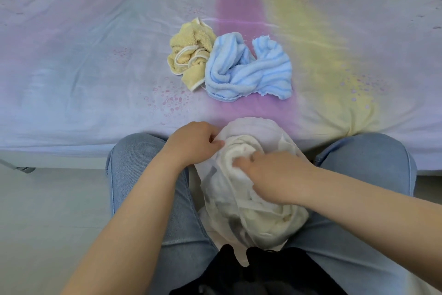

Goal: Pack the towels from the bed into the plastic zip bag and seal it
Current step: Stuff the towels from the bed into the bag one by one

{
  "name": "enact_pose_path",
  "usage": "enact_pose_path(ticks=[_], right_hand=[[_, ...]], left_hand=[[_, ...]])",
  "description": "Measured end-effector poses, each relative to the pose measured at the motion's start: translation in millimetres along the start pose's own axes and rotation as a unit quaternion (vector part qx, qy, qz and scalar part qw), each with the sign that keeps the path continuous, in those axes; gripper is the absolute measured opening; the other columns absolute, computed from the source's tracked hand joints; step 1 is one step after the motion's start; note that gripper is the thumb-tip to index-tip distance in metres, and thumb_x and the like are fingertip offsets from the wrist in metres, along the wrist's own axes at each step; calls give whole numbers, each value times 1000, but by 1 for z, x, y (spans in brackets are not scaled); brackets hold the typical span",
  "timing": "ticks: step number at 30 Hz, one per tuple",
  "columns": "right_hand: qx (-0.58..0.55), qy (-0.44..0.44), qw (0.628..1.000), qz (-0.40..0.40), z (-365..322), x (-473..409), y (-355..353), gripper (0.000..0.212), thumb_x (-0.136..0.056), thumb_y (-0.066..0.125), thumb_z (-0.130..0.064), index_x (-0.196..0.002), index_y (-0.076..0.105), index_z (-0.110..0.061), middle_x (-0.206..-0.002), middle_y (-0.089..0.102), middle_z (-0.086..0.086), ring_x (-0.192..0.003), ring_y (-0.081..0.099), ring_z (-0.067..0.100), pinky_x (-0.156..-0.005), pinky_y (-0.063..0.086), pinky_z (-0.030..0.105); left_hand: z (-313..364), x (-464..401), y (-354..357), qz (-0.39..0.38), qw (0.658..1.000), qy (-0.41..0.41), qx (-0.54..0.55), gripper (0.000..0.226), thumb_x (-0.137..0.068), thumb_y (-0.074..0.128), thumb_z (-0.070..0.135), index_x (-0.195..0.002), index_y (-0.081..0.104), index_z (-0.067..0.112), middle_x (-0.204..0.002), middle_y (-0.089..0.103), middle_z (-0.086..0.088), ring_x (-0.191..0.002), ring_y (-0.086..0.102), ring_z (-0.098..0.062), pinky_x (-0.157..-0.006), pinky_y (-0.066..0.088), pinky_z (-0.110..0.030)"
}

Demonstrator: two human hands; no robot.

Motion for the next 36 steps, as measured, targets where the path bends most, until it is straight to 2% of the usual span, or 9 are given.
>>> enact_pose_path(ticks=[4,7,14,19,24,27,30,32,36], right_hand=[[3,-107,967,-231,-19,-8,38,76,-90,50,-12,-150,9,-33,-157,19,5,-135,34,31,-92,41,40],[55,-156,935,-313,-28,-30,68,77,-94,50,-19,-151,2,-33,-160,3,2,-146,10,26,-113,21,41],[24,-142,935,-323,-29,-58,77,74,-94,52,-17,-151,7,-31,-159,10,3,-145,12,26,-112,18,39],[-78,-14,989,-124,-2,-43,20,52,-93,43,-15,-141,36,-33,-135,51,3,-117,52,25,-94,43,34],[-135,50,989,-19,25,-16,-16,38,-91,41,-19,-118,57,-40,-125,58,-7,-114,53,16,-84,40,29],[-257,122,949,134,63,-27,-52,28,-90,45,-22,-106,61,-38,-111,65,-13,-105,58,12,-88,45,30],[-331,192,847,369,107,-32,-89,20,-85,51,-27,-102,59,-35,-93,64,-13,-92,61,15,-74,45,29],[-331,187,809,448,125,-43,-104,31,-84,58,-37,-114,57,-30,-115,56,-5,-108,56,20,-82,43,30],[-303,210,875,315,139,-106,-103,98,-63,57,-79,-145,18,-41,-157,1,11,-143,13,36,-112,22,47]], left_hand=[[8,2,6,-27,993,36,107,46,-90,60,39,-51,39,27,-46,40,13,-48,39,-3,-48,27,-20],[11,6,16,-70,977,56,194,46,-91,66,30,-51,44,25,-47,35,14,-47,33,-2,-49,27,-15],[-8,16,19,-71,958,46,275,49,-91,67,25,-63,40,-4,-60,30,-2,-53,27,-9,-48,25,-21],[-32,15,13,16,937,-3,349,41,-85,74,23,-57,50,6,-51,36,6,-48,29,-7,-45,27,-16],[-36,5,8,64,951,13,303,46,-90,67,27,-59,42,4,-54,31,6,-52,28,-7,-49,25,-18],[-40,-4,-5,74,964,25,256,47,-91,64,24,-55,36,12,-51,29,10,-50,26,-6,-50,25,-19],[-48,-7,-11,108,961,11,253,46,-92,63,22,-56,38,8,-51,30,9,-50,27,-6,-51,26,-19],[-50,-8,-7,114,951,1,287,46,-93,63,21,-57,39,5,-52,31,7,-50,28,-6,-50,27,-18],[-44,-12,-1,101,932,-3,347,47,-93,63,19,-55,38,9,-51,31,7,-49,28,-7,-49,26,-18]])
Point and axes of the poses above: each hand's wrist, its own x-axis away from the middle knuckle, its own y-axis out of the palm, z = x × y, the point moved 8 cm from there along -x, towards the middle knuckle
